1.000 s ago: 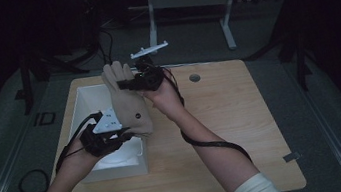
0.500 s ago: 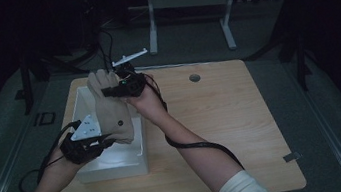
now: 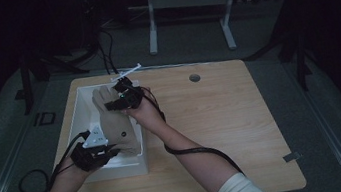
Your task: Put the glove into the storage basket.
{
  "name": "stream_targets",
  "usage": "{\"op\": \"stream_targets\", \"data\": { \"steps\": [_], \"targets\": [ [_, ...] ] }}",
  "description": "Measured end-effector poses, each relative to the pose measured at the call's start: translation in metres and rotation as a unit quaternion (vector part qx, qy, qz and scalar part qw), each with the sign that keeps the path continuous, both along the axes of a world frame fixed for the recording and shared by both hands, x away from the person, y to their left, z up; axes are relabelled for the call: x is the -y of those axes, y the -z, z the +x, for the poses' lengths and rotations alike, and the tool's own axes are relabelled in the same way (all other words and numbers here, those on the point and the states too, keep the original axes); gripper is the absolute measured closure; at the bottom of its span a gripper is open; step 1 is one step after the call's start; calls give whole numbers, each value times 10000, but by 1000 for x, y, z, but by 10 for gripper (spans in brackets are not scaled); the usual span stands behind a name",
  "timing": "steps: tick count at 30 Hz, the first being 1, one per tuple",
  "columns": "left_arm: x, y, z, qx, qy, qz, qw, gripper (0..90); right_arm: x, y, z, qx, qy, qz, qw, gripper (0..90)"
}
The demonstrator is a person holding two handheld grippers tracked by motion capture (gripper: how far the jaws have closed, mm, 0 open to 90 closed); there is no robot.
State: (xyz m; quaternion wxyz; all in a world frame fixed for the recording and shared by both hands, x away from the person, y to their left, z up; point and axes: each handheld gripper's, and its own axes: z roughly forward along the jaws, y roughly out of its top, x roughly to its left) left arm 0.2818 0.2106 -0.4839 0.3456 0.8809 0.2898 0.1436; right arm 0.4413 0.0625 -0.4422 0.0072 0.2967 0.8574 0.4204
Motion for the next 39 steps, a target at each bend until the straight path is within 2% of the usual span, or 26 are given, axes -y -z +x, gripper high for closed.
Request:
{"op": "stream_targets", "data": {
  "steps": [6, 11, 12, 13, 14, 15, 17, 19, 23, 27, 28, 30, 31, 35, 37, 39],
  "targets": [
    [1, 15, -1, 1, -104, 146, 9998, 822, -9, 9, 0, -22, -70, -321, 9995, 648],
    [2, 22, -1, -43, -113, 74, 9999, 816, -15, 9, 0, 24, -128, -616, 9980, 623],
    [3, 24, 0, -133, -113, 119, 9998, 807, -15, 10, 0, 8, -134, -629, 9979, 597],
    [3, 25, 1, -212, -165, 140, 9995, 770, -16, 10, 1, -97, -147, -716, 9973, 529],
    [4, 26, 2, -274, -180, 126, 9994, 687, -16, 11, 2, -87, -94, -801, 9967, 469],
    [3, 26, 3, -270, -247, 130, 9992, 633, -16, 11, 2, -57, -31, -846, 9964, 428],
    [3, 25, 3, -270, -336, 53, 9991, 590, -14, 11, 4, -40, 20, -902, 9959, 372],
    [3, 24, 4, -233, -426, -7, 9988, 539, -12, 11, 4, -16, 26, -826, 9966, 364],
    [3, 20, 3, -170, -583, -181, 9980, 500, -8, 8, 3, 93, -7, -692, 9976, 323],
    [2, 16, 2, -130, -740, -392, 9964, 459, 1, 2, 1, 94, -221, -515, 9984, 220],
    [1, 14, 2, -126, -747, -505, 9958, 443, 3, 0, 1, 83, -275, -457, 9985, 201],
    [1, 10, 1, -77, -791, -603, 9950, 418, 8, -3, 0, 83, -325, -357, 9988, 205],
    [2, 8, 1, -40, -760, -624, 9951, 400, 10, -4, -1, 102, -376, -366, 9986, 192],
    [4, -1, 0, 41, -822, -879, 9927, 269, 15, -10, -8, 152, -552, -375, 9977, 176],
    [4, -5, 0, 26, -714, -1038, 9920, 194, 18, -14, -12, 237, -603, -355, 9973, 177],
    [5, -8, 0, 24, -669, -1225, 9902, 151, 22, -19, -15, 343, -643, -289, 9969, 180]
  ]
}}
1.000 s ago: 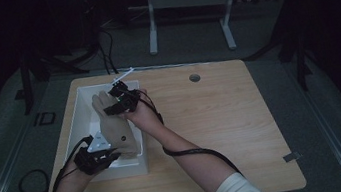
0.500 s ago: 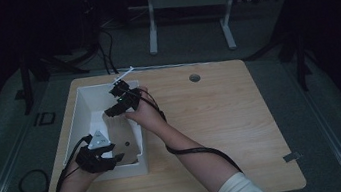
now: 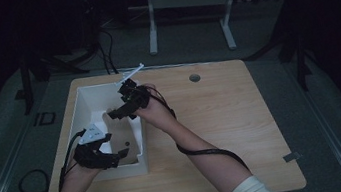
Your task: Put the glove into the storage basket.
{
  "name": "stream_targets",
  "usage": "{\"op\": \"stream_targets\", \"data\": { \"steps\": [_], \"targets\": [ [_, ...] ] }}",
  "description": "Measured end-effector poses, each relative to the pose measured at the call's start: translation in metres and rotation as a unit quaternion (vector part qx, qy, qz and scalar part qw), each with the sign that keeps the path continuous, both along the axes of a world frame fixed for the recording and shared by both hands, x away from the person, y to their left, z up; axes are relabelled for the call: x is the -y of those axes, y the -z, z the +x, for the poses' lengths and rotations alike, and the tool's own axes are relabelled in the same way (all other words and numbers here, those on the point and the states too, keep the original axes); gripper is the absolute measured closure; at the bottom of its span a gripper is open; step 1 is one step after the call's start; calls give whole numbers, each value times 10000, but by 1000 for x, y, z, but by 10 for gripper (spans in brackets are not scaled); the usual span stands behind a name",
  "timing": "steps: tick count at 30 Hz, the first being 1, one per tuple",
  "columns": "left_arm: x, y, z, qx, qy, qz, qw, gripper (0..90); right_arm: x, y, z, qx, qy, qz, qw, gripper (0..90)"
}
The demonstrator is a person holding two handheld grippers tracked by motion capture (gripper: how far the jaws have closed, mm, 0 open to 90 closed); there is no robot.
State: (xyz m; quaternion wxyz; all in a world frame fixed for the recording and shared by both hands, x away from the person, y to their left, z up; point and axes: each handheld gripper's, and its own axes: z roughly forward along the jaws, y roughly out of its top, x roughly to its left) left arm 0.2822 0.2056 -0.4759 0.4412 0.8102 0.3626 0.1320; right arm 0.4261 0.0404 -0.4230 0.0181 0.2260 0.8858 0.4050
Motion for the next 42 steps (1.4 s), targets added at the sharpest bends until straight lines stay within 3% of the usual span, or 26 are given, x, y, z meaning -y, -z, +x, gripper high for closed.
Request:
{"op": "stream_targets", "data": {
  "steps": [9, 17, 20, 23, 34, 42],
  "targets": [
    [8, -21, -2, 165, 143, -215, 9995, 129, 22, -19, -8, 214, -47, 144, 9997, 180],
    [30, -41, -4, 309, 460, -427, 9975, 130, 46, -28, -10, 254, 11, 229, 9994, 180],
    [39, -46, -5, 334, 573, -418, 9969, 130, 55, -29, -11, 291, 46, 218, 9993, 180],
    [46, -47, -5, 297, 736, -514, 9955, 130, 64, -30, -11, 338, 79, 231, 9991, 180],
    [77, -51, -10, 461, 1085, -468, 9919, 131, 102, -32, -16, 530, 250, 215, 9981, 180],
    [97, -46, -14, 505, 1311, -471, 9890, 139, 131, -26, -24, 543, 334, 227, 9977, 176]
  ]
}}
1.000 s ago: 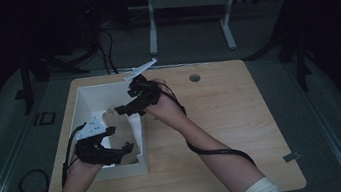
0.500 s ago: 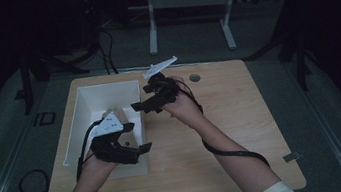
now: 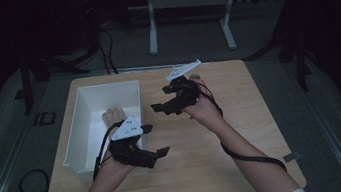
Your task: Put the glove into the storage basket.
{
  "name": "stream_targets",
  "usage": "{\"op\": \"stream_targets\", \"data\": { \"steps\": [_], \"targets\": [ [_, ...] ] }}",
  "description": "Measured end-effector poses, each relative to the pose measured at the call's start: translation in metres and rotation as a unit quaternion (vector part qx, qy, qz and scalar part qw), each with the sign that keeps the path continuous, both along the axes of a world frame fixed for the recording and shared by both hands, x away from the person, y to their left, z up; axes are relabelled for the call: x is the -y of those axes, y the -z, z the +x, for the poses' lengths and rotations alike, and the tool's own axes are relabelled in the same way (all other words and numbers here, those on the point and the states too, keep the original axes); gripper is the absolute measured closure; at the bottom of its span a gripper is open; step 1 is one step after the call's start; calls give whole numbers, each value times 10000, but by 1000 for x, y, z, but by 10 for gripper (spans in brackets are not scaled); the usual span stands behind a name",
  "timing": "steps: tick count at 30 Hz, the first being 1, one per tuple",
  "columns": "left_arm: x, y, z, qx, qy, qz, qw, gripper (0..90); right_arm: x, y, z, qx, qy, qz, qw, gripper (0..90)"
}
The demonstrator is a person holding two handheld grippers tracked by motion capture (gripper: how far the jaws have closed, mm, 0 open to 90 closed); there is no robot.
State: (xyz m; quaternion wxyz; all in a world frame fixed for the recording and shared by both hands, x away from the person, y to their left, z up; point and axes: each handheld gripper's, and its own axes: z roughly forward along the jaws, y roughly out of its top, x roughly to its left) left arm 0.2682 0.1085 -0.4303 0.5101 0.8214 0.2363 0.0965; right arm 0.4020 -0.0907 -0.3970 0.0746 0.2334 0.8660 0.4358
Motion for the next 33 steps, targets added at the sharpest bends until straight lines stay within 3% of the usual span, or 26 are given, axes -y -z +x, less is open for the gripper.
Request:
{"op": "stream_targets", "data": {
  "steps": [10, 20, 24, 26, 33],
  "targets": [
    [22, 11, -5, 82, 127, 18, 9999, 139, 31, 17, -12, -13, 43, -16, 10000, 173],
    [38, 28, -10, 39, 301, 55, 9995, 138, 65, 57, -23, -154, 154, -52, 9997, 168],
    [45, 36, -14, 268, 247, 108, 9993, 134, 80, 70, -27, -165, 203, -60, 9996, 154],
    [48, 37, -17, 325, 234, -19, 9992, 134, 88, 75, -28, -190, 263, 3, 9995, 154],
    [65, 44, -23, 279, 506, -36, 9983, 134, 112, 94, -34, -285, 327, -9, 9991, 154]
  ]
}}
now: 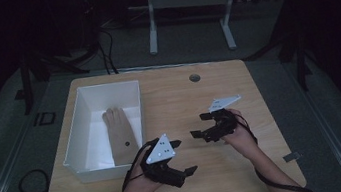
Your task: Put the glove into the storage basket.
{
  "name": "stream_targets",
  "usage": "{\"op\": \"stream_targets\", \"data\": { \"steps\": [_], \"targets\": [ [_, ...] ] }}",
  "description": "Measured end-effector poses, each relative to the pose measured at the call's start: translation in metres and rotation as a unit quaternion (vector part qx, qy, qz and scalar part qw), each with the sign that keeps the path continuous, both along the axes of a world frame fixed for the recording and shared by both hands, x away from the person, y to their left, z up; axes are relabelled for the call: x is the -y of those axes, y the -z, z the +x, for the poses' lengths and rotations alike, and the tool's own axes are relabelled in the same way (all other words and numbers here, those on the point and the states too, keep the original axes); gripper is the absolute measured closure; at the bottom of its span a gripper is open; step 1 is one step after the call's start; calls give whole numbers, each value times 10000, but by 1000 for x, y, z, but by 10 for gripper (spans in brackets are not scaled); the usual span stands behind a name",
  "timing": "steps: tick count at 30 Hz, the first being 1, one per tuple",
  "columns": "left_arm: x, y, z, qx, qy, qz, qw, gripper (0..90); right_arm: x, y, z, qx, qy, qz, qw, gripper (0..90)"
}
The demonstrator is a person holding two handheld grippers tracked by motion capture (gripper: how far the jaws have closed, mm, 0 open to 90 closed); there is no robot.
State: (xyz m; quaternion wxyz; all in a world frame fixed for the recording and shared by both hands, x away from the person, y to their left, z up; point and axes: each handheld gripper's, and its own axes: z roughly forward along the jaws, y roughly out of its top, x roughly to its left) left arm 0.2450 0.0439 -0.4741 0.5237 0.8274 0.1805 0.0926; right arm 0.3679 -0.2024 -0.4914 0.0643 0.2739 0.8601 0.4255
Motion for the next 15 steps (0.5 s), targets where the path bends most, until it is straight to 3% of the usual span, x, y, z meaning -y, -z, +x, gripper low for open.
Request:
{"op": "stream_targets", "data": {
  "steps": [15],
  "targets": [
    [31, 39, 14, -352, 303, 133, 9988, 134, 45, 18, -13, 159, 138, -94, 9997, 153]
  ]
}}
